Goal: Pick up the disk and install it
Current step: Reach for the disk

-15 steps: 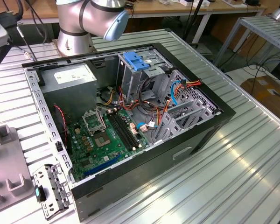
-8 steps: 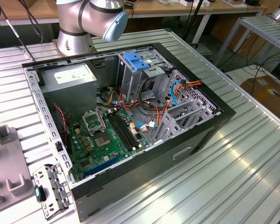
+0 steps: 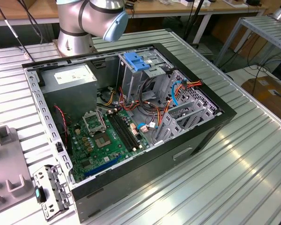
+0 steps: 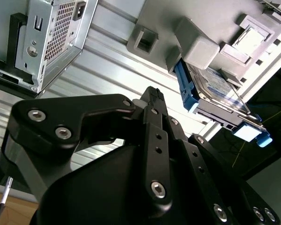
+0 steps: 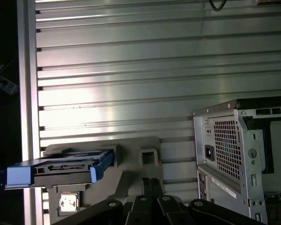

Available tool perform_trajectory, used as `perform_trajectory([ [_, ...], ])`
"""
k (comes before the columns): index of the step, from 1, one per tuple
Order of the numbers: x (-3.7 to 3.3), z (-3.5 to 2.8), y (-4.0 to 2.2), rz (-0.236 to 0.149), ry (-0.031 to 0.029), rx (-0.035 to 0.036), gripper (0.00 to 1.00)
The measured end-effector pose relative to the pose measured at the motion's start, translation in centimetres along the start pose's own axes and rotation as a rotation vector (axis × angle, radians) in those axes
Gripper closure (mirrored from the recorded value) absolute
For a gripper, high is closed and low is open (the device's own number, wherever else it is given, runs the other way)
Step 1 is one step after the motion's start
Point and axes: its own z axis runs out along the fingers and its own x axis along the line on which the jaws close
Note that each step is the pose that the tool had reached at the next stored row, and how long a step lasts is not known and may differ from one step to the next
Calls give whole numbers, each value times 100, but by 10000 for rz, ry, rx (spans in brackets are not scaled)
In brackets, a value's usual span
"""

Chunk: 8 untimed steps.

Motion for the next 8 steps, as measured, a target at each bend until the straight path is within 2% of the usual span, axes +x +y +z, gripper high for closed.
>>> perform_trajectory([
  [6, 4, 0, 0, -45, 2, 0, 89],
  [8, 16, 1, -1, -276, 15, 0, 89],
])
